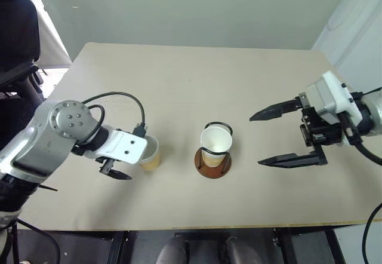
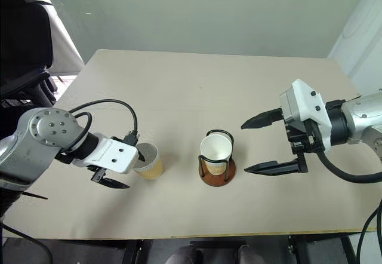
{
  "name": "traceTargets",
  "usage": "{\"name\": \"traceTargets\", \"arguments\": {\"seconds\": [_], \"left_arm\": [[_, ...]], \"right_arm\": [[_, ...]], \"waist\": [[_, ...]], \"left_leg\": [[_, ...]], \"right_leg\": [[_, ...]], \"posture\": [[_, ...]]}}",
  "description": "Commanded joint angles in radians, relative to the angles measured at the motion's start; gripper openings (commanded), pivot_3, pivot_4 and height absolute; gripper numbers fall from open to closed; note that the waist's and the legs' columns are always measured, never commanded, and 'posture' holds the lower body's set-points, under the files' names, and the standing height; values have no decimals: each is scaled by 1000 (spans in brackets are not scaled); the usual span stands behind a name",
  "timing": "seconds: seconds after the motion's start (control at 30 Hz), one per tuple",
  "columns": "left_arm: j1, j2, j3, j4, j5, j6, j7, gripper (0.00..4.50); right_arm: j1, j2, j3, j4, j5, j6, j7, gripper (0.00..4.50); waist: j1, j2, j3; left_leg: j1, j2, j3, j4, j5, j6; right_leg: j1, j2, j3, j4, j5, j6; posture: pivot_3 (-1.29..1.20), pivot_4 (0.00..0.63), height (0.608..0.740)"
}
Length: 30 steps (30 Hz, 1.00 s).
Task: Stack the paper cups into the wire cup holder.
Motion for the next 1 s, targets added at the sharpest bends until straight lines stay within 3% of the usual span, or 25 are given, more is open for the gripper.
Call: {"name": "traceTargets", "arguments": {"seconds": [0.03,0.1,0.37,1.0], "left_arm": [[-28,-13,5,3,14,-13,-15,3503],[-34,-23,4,9,16,-12,-18,2968],[-107,-75,33,4,-45,93,-22,6],[-409,-127,107,-53,-336,338,-29,6]], "right_arm": [[-7,-2,-7,-17,-3,0,-13,4500],[-6,-2,-6,-18,-6,1,-15,4500],[1,-15,-15,-13,-4,-2,-3,4500],[4,-3,3,14,-58,-34,-2,4500]], "waist": [[0,0,0],[0,0,0],[2,0,0],[2,0,0]], "left_leg": [[0,0,0,0,0,0],[0,0,0,0,0,0],[0,0,0,0,0,0],[0,0,0,0,0,0]], "right_leg": [[0,0,0,0,0,0],[0,0,0,0,0,0],[0,0,0,0,0,0],[0,0,0,0,0,0]], "posture": [[0,150,740],[0,150,740],[0,150,740],[0,150,740]]}}
